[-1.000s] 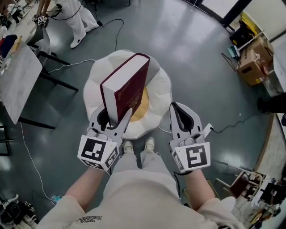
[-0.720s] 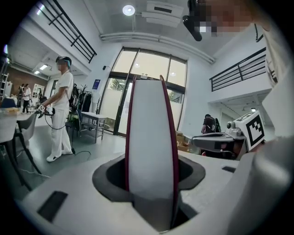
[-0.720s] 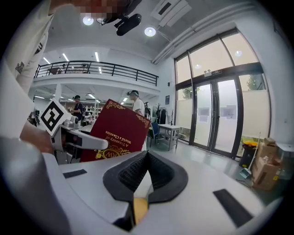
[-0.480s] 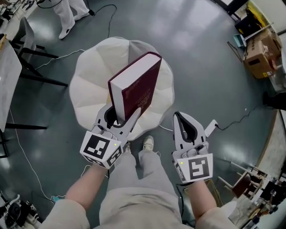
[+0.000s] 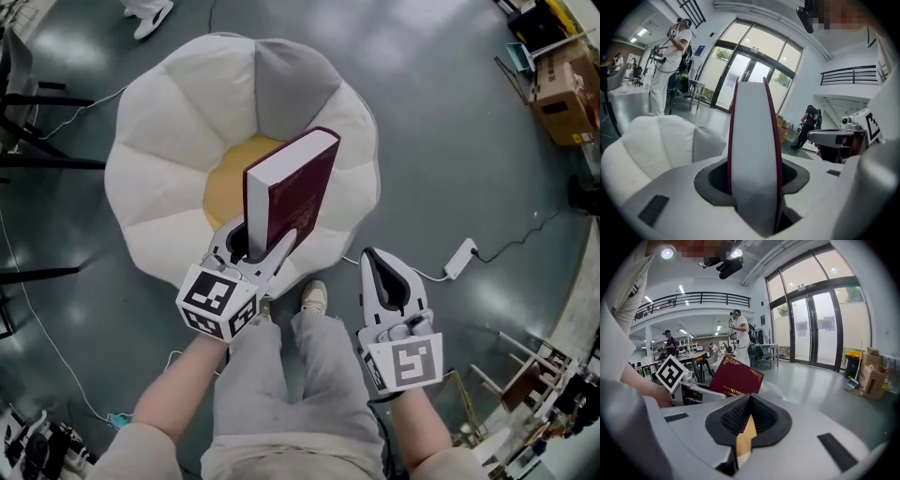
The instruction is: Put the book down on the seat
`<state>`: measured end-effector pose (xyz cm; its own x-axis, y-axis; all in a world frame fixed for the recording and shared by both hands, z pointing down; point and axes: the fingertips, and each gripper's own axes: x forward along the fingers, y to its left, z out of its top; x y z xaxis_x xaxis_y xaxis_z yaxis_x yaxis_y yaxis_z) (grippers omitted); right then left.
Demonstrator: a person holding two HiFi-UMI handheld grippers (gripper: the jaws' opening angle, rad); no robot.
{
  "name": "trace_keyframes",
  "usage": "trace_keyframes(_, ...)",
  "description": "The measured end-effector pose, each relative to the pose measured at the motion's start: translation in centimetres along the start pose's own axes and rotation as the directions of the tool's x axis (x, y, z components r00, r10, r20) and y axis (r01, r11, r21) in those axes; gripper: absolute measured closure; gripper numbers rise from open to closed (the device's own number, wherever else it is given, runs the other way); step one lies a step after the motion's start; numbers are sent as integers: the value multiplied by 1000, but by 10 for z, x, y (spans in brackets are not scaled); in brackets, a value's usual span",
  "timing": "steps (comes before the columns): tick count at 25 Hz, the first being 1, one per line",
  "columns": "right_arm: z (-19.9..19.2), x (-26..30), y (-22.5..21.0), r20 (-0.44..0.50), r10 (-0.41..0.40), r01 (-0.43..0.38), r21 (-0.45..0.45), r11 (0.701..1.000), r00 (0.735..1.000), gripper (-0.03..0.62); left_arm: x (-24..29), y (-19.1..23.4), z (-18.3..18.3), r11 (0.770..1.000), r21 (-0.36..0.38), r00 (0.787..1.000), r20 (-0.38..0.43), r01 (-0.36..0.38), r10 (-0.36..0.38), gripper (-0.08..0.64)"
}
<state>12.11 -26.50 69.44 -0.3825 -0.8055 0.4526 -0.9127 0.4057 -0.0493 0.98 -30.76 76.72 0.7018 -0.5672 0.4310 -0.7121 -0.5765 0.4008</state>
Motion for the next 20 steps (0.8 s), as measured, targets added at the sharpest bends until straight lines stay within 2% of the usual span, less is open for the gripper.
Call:
trace_keyframes(7, -92, 35, -22, -53, -41, 43, 24, 999, 998, 592, 62, 42, -110, 996, -84, 993, -110, 25, -34, 333)
trace_keyframes(10, -119, 50, -32, -55, -53, 55, 38, 998, 997, 592, 87, 58, -138, 987, -153, 989, -134, 45, -66, 333)
trace_keyframes(15, -160, 71, -40, -59, -81, 84, 48, 995, 995, 592, 124, 92, -178, 989, -150, 985, -166, 20, -45, 333)
trace_keyframes(20, -183, 84, -42, -66, -86, 87, 19, 996, 994, 592, 144, 120, -216, 972, -233, 979, -201, -15, -33, 333)
